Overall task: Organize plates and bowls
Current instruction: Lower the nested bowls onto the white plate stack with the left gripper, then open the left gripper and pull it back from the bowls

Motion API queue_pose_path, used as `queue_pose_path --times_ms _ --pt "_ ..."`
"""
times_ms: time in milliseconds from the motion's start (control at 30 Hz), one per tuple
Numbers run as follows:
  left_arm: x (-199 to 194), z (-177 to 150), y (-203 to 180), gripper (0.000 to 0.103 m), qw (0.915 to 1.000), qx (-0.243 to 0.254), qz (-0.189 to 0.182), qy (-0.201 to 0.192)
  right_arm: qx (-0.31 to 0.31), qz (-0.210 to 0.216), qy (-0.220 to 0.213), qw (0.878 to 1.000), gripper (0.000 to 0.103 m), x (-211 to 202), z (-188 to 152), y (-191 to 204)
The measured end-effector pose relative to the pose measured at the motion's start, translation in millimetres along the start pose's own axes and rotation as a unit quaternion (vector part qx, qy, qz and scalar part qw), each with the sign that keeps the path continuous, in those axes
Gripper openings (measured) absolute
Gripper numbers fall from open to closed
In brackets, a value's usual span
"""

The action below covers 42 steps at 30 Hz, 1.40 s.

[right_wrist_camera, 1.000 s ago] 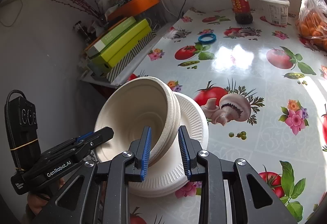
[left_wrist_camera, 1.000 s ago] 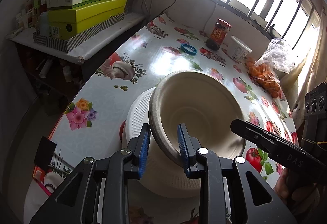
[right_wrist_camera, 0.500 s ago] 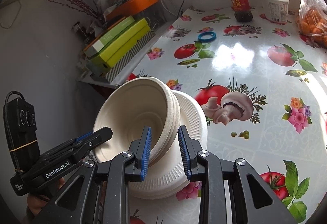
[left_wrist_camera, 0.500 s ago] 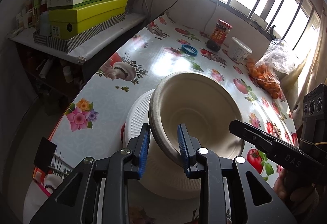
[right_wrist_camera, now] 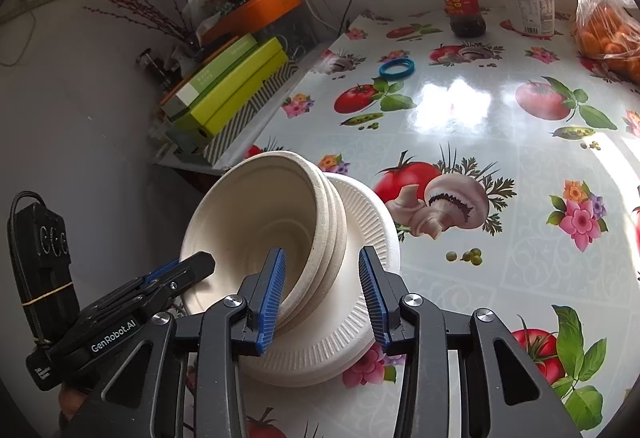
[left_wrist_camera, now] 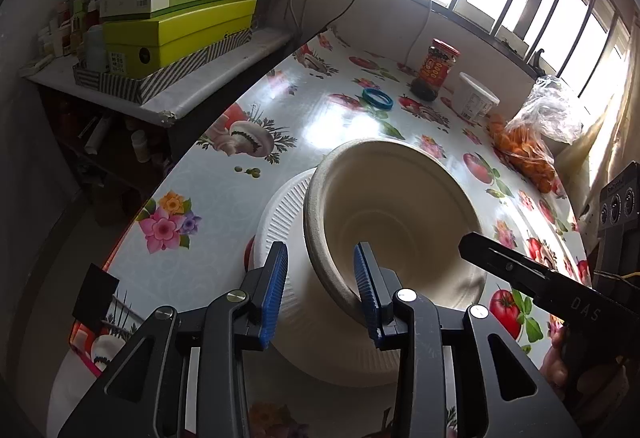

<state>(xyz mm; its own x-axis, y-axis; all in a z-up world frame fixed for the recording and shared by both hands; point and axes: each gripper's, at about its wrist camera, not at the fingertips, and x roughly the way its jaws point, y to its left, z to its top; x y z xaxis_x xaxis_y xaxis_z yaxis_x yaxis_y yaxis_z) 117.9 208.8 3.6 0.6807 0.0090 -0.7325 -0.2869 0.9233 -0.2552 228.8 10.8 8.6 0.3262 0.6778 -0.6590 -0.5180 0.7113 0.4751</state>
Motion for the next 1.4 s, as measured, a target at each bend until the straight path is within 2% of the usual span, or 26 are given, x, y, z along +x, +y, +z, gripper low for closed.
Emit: queue_pose_path --times_ms 167,233,267,433,567,833,933,1133,1233,1400 --pt "-3.3 -2.6 -2.8 0.037 0.9999 0.006 0.010 -0.003 -0.004 -0.006 -0.010 1.000 0.050 -5.1 -0.5 0.7" --pt "-4.8 -3.5 -4.3 0.049 0.9999 0.006 0.012 -0.004 -0.005 -0.006 -0.012 1.000 0.050 -7.6 -1.3 0.9" --pt "-5.5 -3.9 -5.1 0.050 0.9999 0.006 0.011 -0.004 -0.007 -0.008 -0.013 1.000 0.051 -8.7 -1.6 1.1" --pt "-11.6 -6.1 -8.6 0.050 0.9999 0.008 0.012 -0.009 -0.008 -0.011 -0.020 1.000 0.053 -16.7 -4.9 2.1" --pt "-17.3 -8.4 -10.0 0.050 0.9998 0.007 0.013 -0.012 -0.036 -0.040 -0.040 0.998 0.057 -26.3 -8.2 10.3" --pt "-30.8 -16.3 -14.4 0.050 0.9993 0.016 0.023 -0.024 -0.054 -0.051 -0.057 0.996 0.059 -43.4 -19.1 20.3" --pt "-38.3 -21.8 -20.1 0.051 0.9977 0.031 0.045 -0.039 -0.058 -0.056 -0.060 0.995 0.060 -48.5 -25.2 22.0" --pt "-51.4 -31.4 -22.6 0.051 0.9971 0.034 0.047 -0.049 -0.064 -0.063 -0.069 0.994 0.060 -59.8 -38.3 25.5" --pt "-56.1 -38.5 -23.9 0.051 0.9968 0.035 0.049 -0.052 -0.070 -0.072 -0.074 0.992 0.067 -65.3 -46.4 26.8" --pt "-59.7 -53.8 -30.3 0.051 0.9960 0.047 0.056 -0.052 -0.074 -0.084 -0.080 0.990 0.068 -73.4 -60.1 26.5"
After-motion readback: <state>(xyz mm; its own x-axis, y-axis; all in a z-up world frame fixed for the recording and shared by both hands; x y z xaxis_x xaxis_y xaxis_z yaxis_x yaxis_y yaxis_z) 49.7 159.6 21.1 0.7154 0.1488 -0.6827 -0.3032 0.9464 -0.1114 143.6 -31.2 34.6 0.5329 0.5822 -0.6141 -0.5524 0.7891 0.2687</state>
